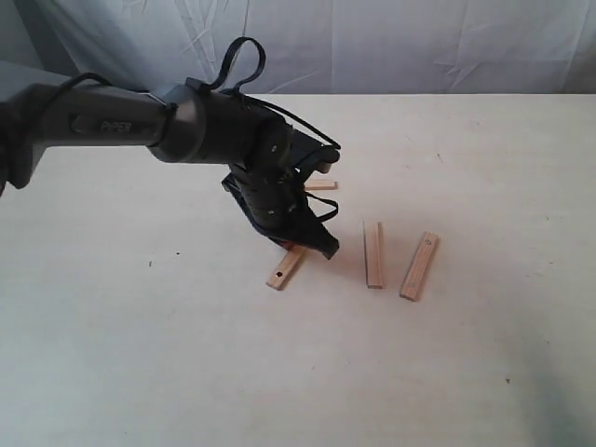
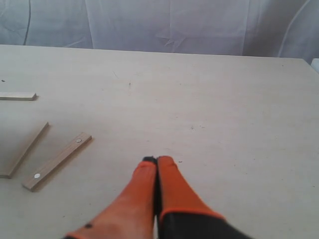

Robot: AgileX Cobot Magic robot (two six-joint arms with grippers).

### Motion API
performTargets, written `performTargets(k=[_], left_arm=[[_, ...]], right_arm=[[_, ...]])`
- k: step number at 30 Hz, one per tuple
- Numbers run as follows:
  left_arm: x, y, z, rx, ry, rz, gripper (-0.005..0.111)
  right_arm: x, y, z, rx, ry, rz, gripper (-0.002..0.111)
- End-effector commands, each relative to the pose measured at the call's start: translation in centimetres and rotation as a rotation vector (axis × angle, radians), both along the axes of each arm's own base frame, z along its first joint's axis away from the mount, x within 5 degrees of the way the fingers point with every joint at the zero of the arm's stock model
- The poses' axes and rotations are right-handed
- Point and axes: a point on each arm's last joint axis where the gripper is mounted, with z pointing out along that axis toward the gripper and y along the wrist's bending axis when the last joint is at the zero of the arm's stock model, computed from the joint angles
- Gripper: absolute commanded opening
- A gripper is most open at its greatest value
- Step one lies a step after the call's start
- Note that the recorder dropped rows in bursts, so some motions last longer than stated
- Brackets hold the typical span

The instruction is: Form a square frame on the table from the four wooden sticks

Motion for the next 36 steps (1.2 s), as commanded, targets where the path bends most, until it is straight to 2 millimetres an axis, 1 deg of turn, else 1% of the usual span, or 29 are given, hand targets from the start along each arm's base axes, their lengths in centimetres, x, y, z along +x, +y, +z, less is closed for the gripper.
performTargets(k=[1, 7, 9, 13, 16, 17, 19, 20, 23, 25, 27, 29, 32, 36], left_arm=[[-1.4, -1.0, -0.2, 0.051, 0.066, -0.087, 0.0], [-3.1, -2.4, -0.2, 0.045, 0.137, -0.253, 0.0], [-4.0, -3.1, -0.3, 0.028, 0.191, -0.308, 0.0], [-6.2, -3.6, -0.3, 0.075, 0.329, -0.416, 0.0], [-7.7, -4.6, -0.4, 0.037, 0.374, -0.475, 0.0], [-8.5, -4.9, -0.5, 0.034, 0.386, -0.502, 0.0], [-9.6, -4.8, -1.0, 0.051, 0.412, -0.516, 0.0], [-9.8, -4.8, -0.8, 0.054, 0.406, -0.521, 0.0], [-9.6, -4.8, 0.8, 0.04, 0.345, -0.517, 0.0], [-9.1, -4.5, 2.3, 0.056, 0.267, -0.48, 0.0], [-8.4, -4.0, 4.3, 0.082, 0.163, -0.42, 0.0], [-7.7, -3.0, 6.1, 0.089, 0.084, -0.34, 0.0], [-6.6, -1.0, 8.9, 0.037, 0.025, -0.232, 0.0], [-5.7, 1.9, 12.2, -0.061, -0.014, -0.116, 0.0]], right_arm=[[0.0, 0.0, 0.1, -0.001, -0.018, -0.005, -0.001], [0.0, 0.0, 0.1, -0.001, -0.018, -0.005, -0.001], [0.0, 0.0, 0.1, -0.001, -0.018, -0.005, -0.001], [0.0, 0.0, 0.1, -0.001, -0.018, -0.005, -0.001], [0.0, 0.0, 0.1, -0.001, -0.018, -0.005, -0.001], [0.0, 0.0, 0.1, -0.001, -0.018, -0.005, -0.001], [0.0, 0.0, 0.1, -0.001, -0.018, -0.005, -0.001], [0.0, 0.0, 0.1, -0.001, -0.018, -0.005, -0.001], [0.0, 0.0, 0.1, -0.001, -0.02, -0.005, -0.001], [0.0, 0.0, 0.1, -0.001, -0.02, -0.005, -0.001], [0.0, 0.0, 0.1, -0.001, -0.02, -0.005, -0.001], [0.0, 0.0, 0.1, -0.001, -0.02, -0.005, -0.001], [0.1, -0.1, 0.4, -0.001, -0.052, -0.007, -0.001], [0.3, -0.1, 1.6, 0.003, -0.192, -0.016, -0.001]])
